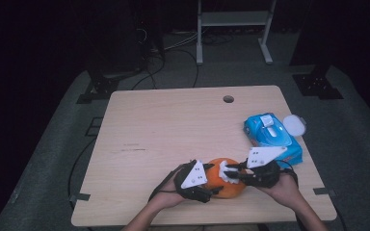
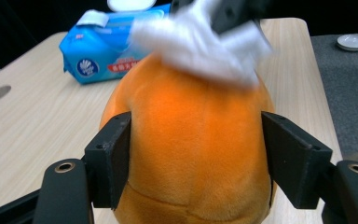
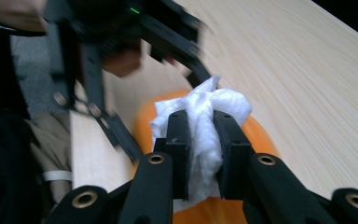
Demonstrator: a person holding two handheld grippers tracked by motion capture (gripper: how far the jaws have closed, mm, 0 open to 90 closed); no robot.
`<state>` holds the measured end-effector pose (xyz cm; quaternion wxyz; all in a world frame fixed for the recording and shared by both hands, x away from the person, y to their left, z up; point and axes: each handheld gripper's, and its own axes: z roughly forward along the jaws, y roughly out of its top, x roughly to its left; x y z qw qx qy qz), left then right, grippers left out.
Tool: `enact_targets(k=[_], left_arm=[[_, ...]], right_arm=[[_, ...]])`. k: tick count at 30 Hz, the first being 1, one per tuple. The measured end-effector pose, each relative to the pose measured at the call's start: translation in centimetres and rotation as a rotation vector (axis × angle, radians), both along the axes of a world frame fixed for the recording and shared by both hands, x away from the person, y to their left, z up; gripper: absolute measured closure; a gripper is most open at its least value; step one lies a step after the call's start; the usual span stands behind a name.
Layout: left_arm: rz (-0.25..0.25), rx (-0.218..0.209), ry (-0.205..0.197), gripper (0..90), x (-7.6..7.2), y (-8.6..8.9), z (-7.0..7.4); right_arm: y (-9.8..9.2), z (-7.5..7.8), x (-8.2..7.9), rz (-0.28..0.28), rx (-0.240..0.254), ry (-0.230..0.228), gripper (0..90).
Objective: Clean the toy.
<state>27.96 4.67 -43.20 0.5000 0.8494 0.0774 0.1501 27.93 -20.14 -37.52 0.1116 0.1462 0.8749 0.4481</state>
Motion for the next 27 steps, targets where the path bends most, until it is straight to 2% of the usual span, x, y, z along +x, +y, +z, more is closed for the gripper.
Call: enact_targets(k=[2, 5, 7, 9, 10, 11, 12, 13, 14, 17, 21, 24, 27], left_arm=[[0.01, -0.015, 0.022, 30.1, 0.3, 0.4, -0.3], [0.001, -0.024, 0.036, 28.1, 0.4, 0.4, -0.3], [0.008, -0.016, 0.049, 16.5, 0.5, 0.3, 0.3], [0.017, -0.056, 0.064, 9.8, 0.6, 0.2, 0.7], [0.016, -0.061, 0.066, 9.8, 0.5, 0.1, 0.7], [0.013, -0.045, 0.055, 10.0, 0.4, 0.0, 0.5], [0.006, -0.018, 0.031, 13.9, 0.3, 0.0, 0.3], [0.004, -0.016, 0.029, 20.2, 0.3, 0.2, 0.2], [0.009, -0.025, 0.044, 22.4, 0.5, 0.4, 0.1], [0.029, -0.002, 0.053, 26.4, 0.9, 1.0, 0.0], [0.041, -0.022, 0.105, 27.4, 1.7, 2.3, -0.4], [0.042, -0.019, 0.106, 27.3, 1.7, 2.3, -0.4], [0.032, -0.011, 0.101, 27.3, 1.5, 1.9, -0.4]], right_arm=[[-1.4, -0.5, 0.5, -0.044, 0.003, 0.02, 76.6], [-2.2, -1.1, 0.7, -0.052, 0.025, 0.044, 76.6], [-1.7, -1.1, 0.5, -0.047, 0.014, 0.039, 76.6], [-0.8, -1.0, 0.1, -0.018, 0.028, 0.04, 76.6], [-0.4, -1.0, 0.0, -0.003, 0.03, 0.041, 76.6], [0.0, -1.0, -0.2, 0.008, 0.027, 0.039, 76.6], [0.4, -0.9, -0.4, 0.018, 0.011, 0.028, 76.6], [0.6, -0.8, -0.4, 0.024, -0.016, 0.007, 76.6], [0.6, -0.7, -0.4, 0.024, -0.02, 0.005, 76.6], [-0.3, -0.7, -0.1, 0.001, -0.019, 0.015, 76.6], [-2.3, -1.6, 0.6, -0.046, -0.005, 0.054, 76.6], [-2.7, -1.6, 0.7, -0.056, -0.007, 0.063, 76.6], [-2.2, -1.6, 0.7, -0.048, -0.005, 0.06, 76.5]])
